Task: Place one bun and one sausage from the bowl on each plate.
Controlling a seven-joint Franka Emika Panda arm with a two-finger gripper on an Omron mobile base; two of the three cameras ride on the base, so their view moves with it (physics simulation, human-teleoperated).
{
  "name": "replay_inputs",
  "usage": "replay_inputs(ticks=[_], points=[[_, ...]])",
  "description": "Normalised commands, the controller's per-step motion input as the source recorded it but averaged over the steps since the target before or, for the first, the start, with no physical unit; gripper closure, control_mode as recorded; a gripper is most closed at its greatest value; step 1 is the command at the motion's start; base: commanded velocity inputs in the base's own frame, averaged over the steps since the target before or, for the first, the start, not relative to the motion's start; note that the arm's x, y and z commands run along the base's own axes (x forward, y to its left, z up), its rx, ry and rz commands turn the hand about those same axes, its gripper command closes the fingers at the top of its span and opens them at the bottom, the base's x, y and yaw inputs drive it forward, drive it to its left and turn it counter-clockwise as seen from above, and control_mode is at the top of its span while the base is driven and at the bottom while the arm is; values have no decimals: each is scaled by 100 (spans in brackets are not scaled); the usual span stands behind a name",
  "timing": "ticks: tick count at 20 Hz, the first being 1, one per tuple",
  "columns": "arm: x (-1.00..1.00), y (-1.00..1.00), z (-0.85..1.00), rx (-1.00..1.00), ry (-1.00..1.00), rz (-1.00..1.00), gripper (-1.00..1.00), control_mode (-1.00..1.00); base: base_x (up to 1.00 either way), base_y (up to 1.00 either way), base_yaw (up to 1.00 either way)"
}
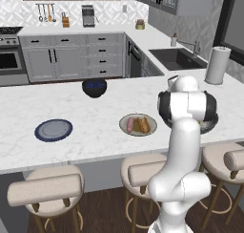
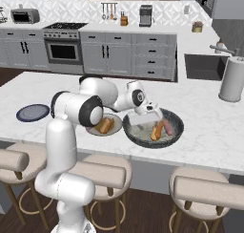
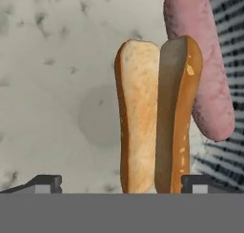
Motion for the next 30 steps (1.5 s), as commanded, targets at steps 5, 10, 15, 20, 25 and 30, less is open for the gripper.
replay_inputs(ticks=[5, 10, 15, 20, 25, 30], points=[[-16, -29, -19, -7, -6, 1, -100, -100, 0, 0, 0], [-6, -14, -14, -1, -4, 0, -100, -100, 0, 0, 0], [-6, -4, 8, 0, -10, 0, -100, -100, 0, 0, 0], [0, 0, -1, 2, -10, 0, -100, -100, 0, 0, 0], [0, 1, -35, -6, -6, 0, -100, -100, 0, 0, 0], [0, 0, -66, -15, -4, 0, 100, -100, 0, 0, 0]])
